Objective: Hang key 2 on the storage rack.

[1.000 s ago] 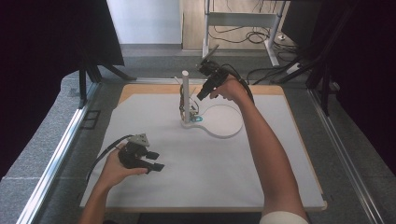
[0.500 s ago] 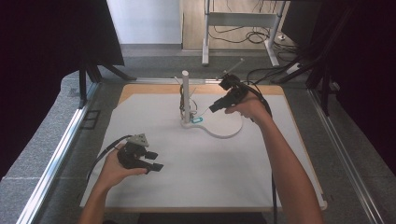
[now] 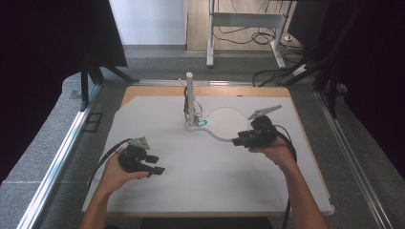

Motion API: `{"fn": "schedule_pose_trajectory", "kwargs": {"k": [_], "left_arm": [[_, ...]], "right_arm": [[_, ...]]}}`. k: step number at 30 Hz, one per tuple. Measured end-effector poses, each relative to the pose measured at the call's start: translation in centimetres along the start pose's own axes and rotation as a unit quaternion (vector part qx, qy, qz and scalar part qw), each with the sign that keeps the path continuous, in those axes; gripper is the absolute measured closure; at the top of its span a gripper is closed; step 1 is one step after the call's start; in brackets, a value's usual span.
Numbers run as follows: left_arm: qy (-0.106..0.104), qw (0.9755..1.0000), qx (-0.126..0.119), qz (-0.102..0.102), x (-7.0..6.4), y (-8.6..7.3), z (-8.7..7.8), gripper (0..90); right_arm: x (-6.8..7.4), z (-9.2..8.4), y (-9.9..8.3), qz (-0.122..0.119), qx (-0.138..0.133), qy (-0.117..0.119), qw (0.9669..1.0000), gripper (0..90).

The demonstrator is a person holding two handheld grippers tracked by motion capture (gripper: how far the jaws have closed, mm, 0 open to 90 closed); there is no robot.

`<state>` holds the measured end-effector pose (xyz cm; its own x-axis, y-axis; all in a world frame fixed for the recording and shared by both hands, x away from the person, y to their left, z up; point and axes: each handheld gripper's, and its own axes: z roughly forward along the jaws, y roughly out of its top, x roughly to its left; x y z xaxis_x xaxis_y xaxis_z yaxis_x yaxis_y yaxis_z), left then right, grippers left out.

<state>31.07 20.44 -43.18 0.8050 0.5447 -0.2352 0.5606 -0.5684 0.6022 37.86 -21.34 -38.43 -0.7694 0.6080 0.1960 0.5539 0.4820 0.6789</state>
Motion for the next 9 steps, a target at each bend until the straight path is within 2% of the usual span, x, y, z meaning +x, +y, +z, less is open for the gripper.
{"fn": "schedule_pose_trajectory", "kwargs": {"k": [4,9], "left_arm": [[-0.001,1.0,0.004,0.003,-0.1,0.0,0.1,43.5],[0.003,1.0,0.001,-0.002,-0.1,0.0,0.3,42.9]], "right_arm": [[-0.3,-0.1,-2.2,0.011,-0.022,-0.002,0.9997,55.2],[-0.1,-1.2,-2.7,0.003,-0.038,-0.013,0.9992,51.0]]}}
